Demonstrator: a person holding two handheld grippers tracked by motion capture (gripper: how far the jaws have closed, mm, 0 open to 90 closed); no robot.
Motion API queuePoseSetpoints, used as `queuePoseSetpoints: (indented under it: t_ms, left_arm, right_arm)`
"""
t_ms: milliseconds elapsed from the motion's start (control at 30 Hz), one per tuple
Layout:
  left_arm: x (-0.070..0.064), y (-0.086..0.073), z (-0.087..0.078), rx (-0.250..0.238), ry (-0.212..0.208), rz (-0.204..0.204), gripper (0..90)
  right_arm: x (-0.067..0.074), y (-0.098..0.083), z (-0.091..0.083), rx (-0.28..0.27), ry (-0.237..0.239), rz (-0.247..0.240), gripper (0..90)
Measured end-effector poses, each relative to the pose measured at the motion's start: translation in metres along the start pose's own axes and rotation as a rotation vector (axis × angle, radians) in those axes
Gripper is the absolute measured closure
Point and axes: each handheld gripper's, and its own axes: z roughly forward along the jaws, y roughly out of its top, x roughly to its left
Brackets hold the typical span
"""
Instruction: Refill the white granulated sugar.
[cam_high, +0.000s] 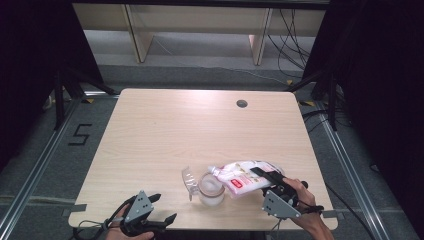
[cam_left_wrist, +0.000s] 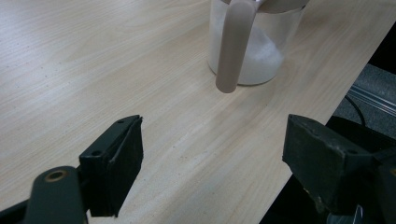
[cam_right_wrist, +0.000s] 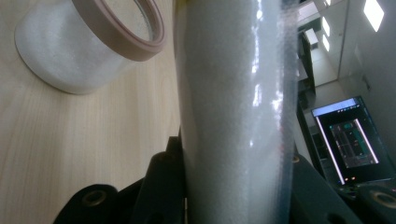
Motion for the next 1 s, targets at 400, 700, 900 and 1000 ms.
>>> queuePoseSetpoints:
  t_ms: [400,700,900,1000]
  left_arm:
    - [0.0,0.0,0.0,0.0,0.001,0.0,19.8]
    - [0.001,0.0,-0.001,0.01,0.002,0.018,19.8]
    - [0.003,0.0,0.0,0.02,0.011,0.032,19.8]
    - [0.001,0.0,0.0,0.005,0.004,0.007,19.8]
  right_arm:
    - [0.006,-0.017,-0.003,-0.052,0.017,0.294,74.3]
    - [0.009,-0.025,0.005,-0.118,0.038,0.432,75.0]
    - [0.014,-0.028,0.013,-0.1,0.06,0.474,75.7]
    - [0.015,-0.031,0.018,-0.108,0.075,0.512,75.8]
